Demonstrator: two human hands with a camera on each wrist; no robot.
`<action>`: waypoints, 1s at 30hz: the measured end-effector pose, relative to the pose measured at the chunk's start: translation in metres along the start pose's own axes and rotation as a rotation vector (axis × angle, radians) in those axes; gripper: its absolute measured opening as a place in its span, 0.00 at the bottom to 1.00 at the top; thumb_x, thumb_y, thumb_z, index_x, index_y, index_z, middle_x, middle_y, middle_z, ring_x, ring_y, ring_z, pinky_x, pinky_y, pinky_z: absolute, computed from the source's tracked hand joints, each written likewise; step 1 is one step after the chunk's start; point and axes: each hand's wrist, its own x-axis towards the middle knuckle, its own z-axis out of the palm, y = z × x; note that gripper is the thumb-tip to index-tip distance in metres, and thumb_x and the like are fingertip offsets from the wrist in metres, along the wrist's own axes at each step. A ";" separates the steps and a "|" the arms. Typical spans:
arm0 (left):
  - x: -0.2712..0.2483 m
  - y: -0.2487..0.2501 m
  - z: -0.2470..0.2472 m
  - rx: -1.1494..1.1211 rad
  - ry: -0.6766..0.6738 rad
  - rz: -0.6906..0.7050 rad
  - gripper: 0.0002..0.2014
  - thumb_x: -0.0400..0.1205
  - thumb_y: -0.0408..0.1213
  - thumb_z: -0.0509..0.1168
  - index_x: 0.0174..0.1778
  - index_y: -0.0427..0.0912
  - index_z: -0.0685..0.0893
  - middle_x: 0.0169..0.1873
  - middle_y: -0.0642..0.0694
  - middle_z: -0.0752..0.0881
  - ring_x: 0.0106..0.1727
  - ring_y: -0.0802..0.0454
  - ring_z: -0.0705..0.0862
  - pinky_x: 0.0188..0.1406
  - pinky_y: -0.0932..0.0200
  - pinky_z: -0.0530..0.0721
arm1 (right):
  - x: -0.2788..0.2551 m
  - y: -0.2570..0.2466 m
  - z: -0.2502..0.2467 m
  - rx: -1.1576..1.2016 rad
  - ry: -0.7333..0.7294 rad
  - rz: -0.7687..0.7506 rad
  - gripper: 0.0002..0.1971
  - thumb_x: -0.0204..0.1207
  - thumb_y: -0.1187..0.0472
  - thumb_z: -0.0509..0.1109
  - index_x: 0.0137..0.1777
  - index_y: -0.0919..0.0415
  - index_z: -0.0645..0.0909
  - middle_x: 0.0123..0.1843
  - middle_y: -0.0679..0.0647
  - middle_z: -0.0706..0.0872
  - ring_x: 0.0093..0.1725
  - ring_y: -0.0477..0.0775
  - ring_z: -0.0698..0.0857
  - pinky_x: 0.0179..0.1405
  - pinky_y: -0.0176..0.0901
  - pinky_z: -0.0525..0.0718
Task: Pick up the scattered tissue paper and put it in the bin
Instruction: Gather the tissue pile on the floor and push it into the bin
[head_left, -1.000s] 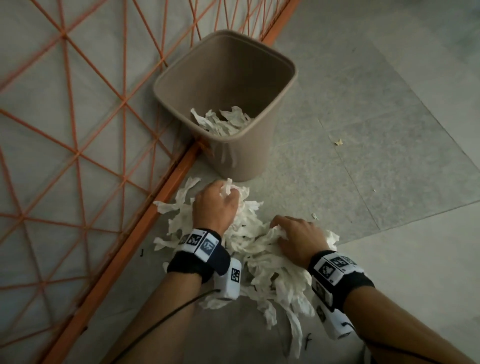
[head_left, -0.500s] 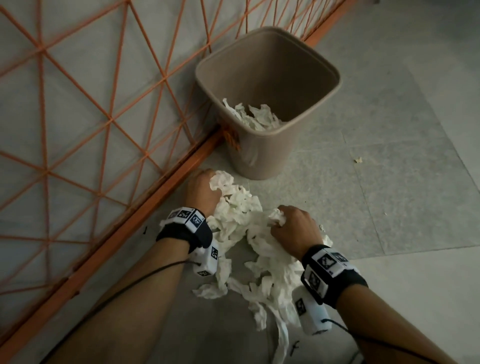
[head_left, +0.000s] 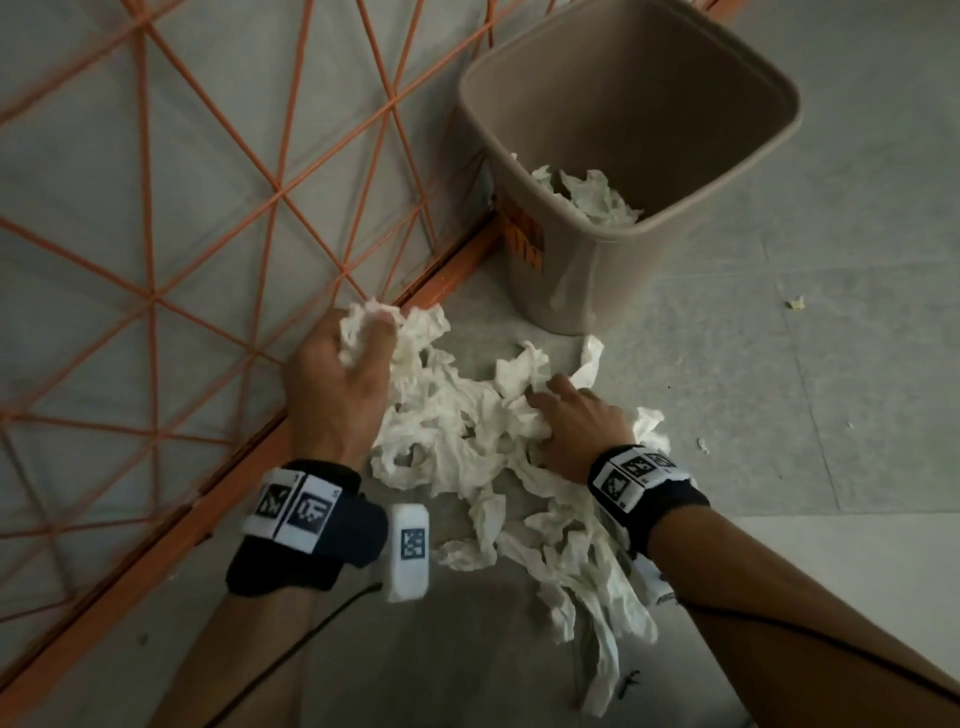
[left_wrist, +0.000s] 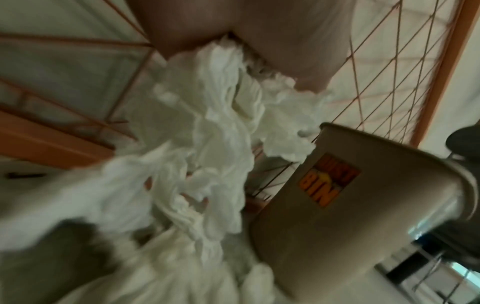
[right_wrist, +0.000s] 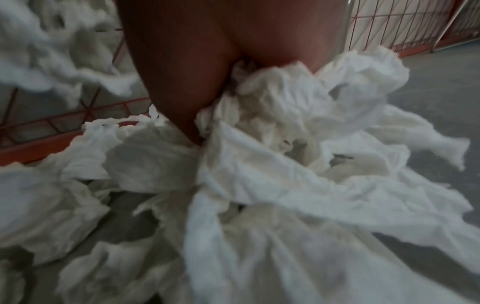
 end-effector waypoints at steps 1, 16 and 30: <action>-0.005 -0.010 0.003 0.049 -0.073 -0.022 0.10 0.79 0.50 0.69 0.43 0.47 0.82 0.34 0.54 0.85 0.34 0.60 0.83 0.36 0.65 0.80 | -0.001 0.000 0.000 0.031 0.022 0.014 0.28 0.74 0.52 0.67 0.76 0.49 0.69 0.74 0.51 0.71 0.70 0.62 0.76 0.58 0.62 0.83; -0.034 -0.049 0.036 0.382 -0.357 0.078 0.09 0.70 0.49 0.68 0.39 0.48 0.84 0.37 0.50 0.82 0.39 0.50 0.80 0.36 0.56 0.75 | -0.014 0.011 -0.005 0.368 0.199 0.221 0.28 0.74 0.40 0.60 0.74 0.36 0.61 0.58 0.58 0.88 0.52 0.67 0.87 0.49 0.57 0.85; -0.030 -0.064 0.082 0.699 -0.645 0.268 0.14 0.77 0.40 0.67 0.58 0.49 0.86 0.60 0.51 0.83 0.58 0.42 0.84 0.48 0.47 0.84 | -0.018 0.018 0.018 0.105 0.027 0.197 0.27 0.77 0.52 0.61 0.77 0.45 0.61 0.70 0.59 0.71 0.55 0.65 0.85 0.48 0.60 0.86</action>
